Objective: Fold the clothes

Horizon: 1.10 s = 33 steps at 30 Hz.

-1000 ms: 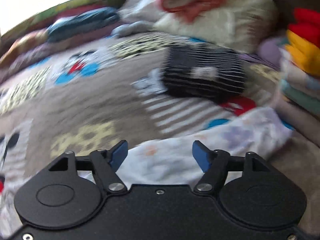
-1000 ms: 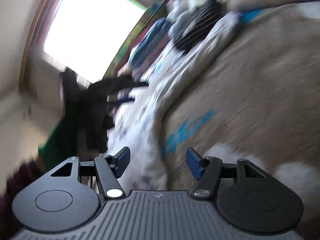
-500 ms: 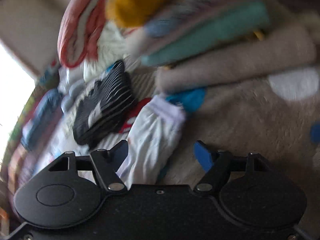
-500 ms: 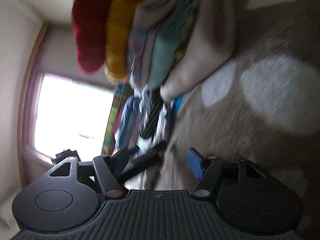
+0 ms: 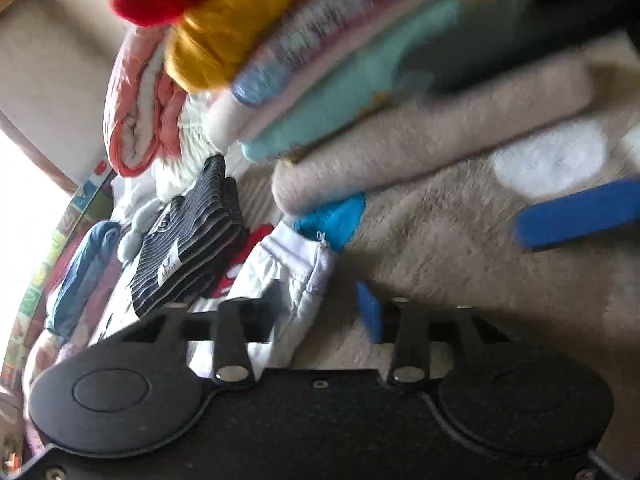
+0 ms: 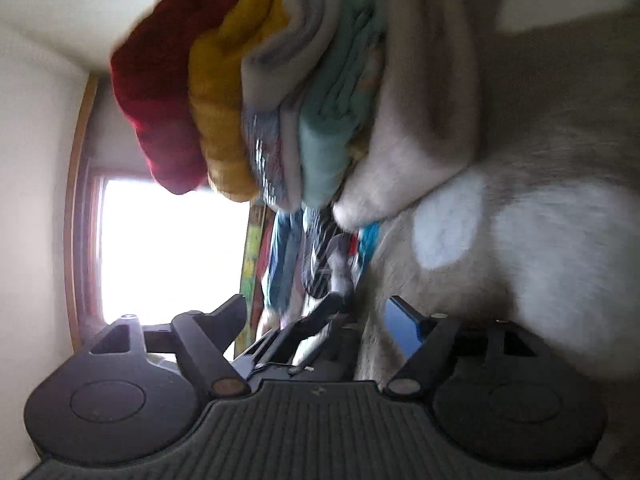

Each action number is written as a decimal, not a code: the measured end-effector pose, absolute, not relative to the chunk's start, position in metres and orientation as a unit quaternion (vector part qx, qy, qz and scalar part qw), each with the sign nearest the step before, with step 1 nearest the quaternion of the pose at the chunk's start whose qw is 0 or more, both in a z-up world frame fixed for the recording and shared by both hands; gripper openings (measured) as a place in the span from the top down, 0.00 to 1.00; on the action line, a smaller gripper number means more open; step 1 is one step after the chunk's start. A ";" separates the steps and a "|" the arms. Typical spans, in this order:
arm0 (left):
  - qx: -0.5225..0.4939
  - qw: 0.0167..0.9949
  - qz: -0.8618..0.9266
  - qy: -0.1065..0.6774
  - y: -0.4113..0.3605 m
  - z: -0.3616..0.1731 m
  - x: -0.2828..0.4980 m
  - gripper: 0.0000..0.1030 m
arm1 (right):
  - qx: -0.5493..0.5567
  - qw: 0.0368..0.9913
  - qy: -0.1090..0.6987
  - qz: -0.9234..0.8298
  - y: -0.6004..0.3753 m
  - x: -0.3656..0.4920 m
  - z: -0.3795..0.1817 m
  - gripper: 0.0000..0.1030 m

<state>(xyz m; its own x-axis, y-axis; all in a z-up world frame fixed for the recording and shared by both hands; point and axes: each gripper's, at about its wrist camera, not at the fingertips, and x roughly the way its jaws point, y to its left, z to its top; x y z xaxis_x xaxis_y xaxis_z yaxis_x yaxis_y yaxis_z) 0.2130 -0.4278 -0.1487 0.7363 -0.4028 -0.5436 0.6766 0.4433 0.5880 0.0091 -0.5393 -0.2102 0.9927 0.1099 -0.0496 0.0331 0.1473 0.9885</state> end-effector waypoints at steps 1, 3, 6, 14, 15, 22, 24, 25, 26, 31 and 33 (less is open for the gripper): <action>0.394 0.839 -0.331 0.176 -0.419 -0.139 0.214 0.49 | 0.643 0.762 0.063 0.030 -0.540 0.017 -0.208 0.25; 0.359 0.853 -0.331 0.185 -0.402 -0.120 0.214 0.49 | 0.627 0.775 0.074 0.031 -0.540 0.031 -0.204 0.25; 0.336 0.871 -0.314 0.174 -0.378 -0.099 0.206 0.48 | 0.591 0.800 0.099 0.030 -0.539 0.057 -0.194 0.25; 0.284 0.898 -0.287 0.175 -0.320 -0.077 0.171 0.43 | 0.493 0.853 0.167 0.034 -0.524 0.132 -0.176 0.26; 0.278 0.900 -0.283 0.178 -0.314 -0.077 0.169 0.43 | 0.485 0.857 0.174 0.033 -0.522 0.139 -0.174 0.26; 0.236 0.918 -0.238 0.210 -0.275 -0.087 0.166 0.43 | 0.485 0.854 0.187 0.037 -0.522 0.162 -0.169 0.26; 0.225 0.922 -0.228 0.217 -0.265 -0.088 0.164 0.43 | 0.500 0.845 0.183 0.048 -0.526 0.166 -0.168 0.26; 0.221 0.924 -0.224 0.219 -0.260 -0.089 0.163 0.43 | 0.502 0.845 0.181 0.049 -0.527 0.166 -0.171 0.27; 0.216 0.925 -0.220 0.223 -0.255 -0.089 0.162 0.43 | 0.500 0.846 0.182 0.048 -0.527 0.169 -0.172 0.29; 0.167 0.933 -0.193 0.254 -0.229 -0.091 0.173 0.43 | 0.486 0.852 0.182 0.061 -0.517 0.173 -0.177 0.69; 0.126 0.936 -0.192 0.266 -0.218 -0.087 0.180 0.43 | 0.476 0.859 0.173 0.070 -0.512 0.173 -0.173 0.76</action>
